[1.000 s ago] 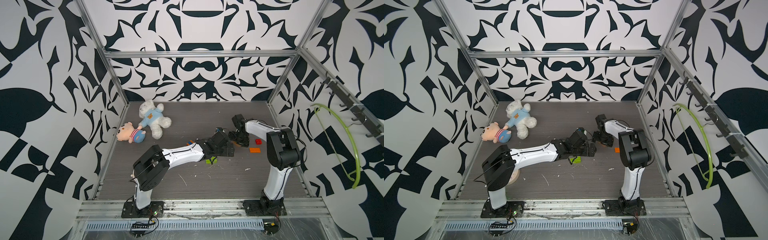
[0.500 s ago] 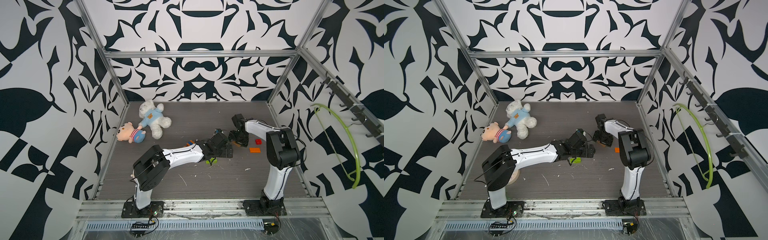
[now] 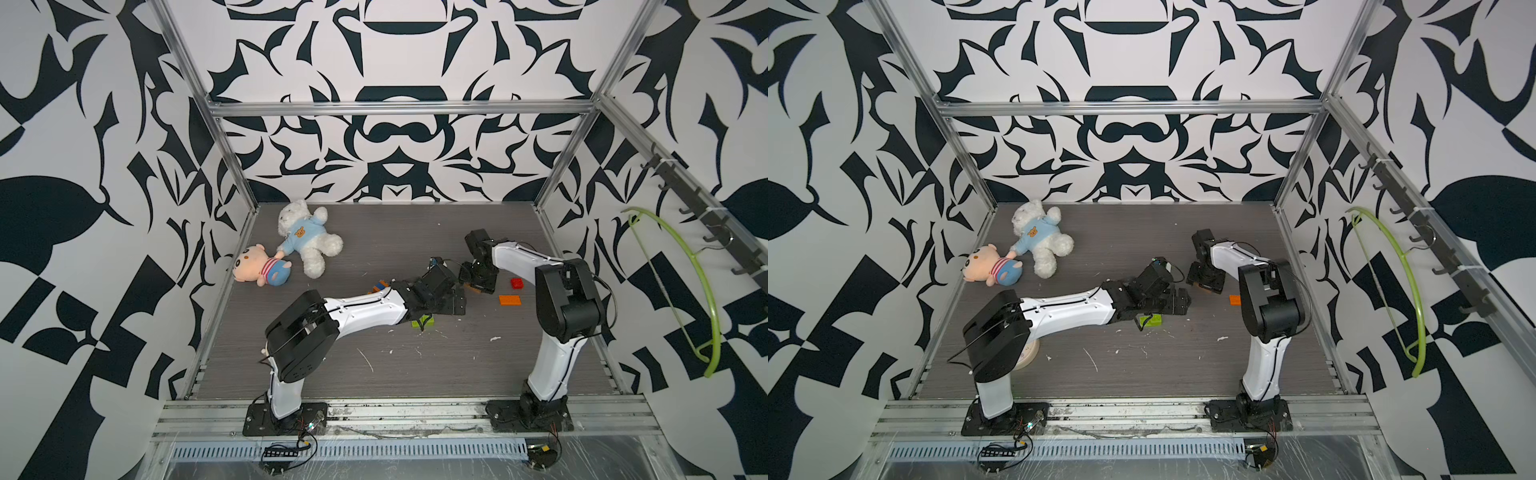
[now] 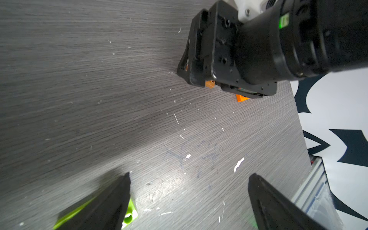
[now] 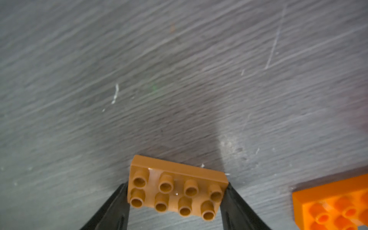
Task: Assemble the number 5 with lego
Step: Pick up the lego brick from the center of the board.
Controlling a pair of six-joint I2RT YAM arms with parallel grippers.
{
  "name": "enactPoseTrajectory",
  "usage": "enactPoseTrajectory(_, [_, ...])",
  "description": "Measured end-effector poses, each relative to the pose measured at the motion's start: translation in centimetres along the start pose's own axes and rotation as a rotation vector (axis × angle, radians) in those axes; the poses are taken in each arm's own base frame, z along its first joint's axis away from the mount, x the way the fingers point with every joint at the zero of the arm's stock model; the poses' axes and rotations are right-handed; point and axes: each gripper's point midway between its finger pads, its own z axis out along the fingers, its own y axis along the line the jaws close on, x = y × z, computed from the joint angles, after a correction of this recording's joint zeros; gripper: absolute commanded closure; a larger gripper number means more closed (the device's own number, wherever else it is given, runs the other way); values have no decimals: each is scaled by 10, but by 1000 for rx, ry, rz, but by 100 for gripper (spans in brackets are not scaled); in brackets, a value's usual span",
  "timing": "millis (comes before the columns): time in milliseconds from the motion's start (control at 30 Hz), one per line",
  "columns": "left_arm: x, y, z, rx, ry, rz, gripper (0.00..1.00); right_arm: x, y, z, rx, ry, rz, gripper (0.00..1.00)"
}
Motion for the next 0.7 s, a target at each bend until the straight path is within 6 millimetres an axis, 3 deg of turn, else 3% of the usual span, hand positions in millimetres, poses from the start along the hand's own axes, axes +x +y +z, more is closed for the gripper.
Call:
enactPoseTrajectory(200, [-3, 7, -16, -13, -35, -3, 1, 35, 11, -5, 0, 14, -157, 36])
enactPoseTrajectory(400, [3, 23, -25, -50, -52, -20, 1, 64, 24, -8, 6, 28, -281, 20])
enactPoseTrajectory(567, [5, 27, -25, -63, -53, -27, 1, 66, 24, -8, 7, 31, -271, 13])
enactPoseTrajectory(700, [5, 27, -25, -62, -55, -29, 1, 67, 23, -8, 12, 35, -225, 12])
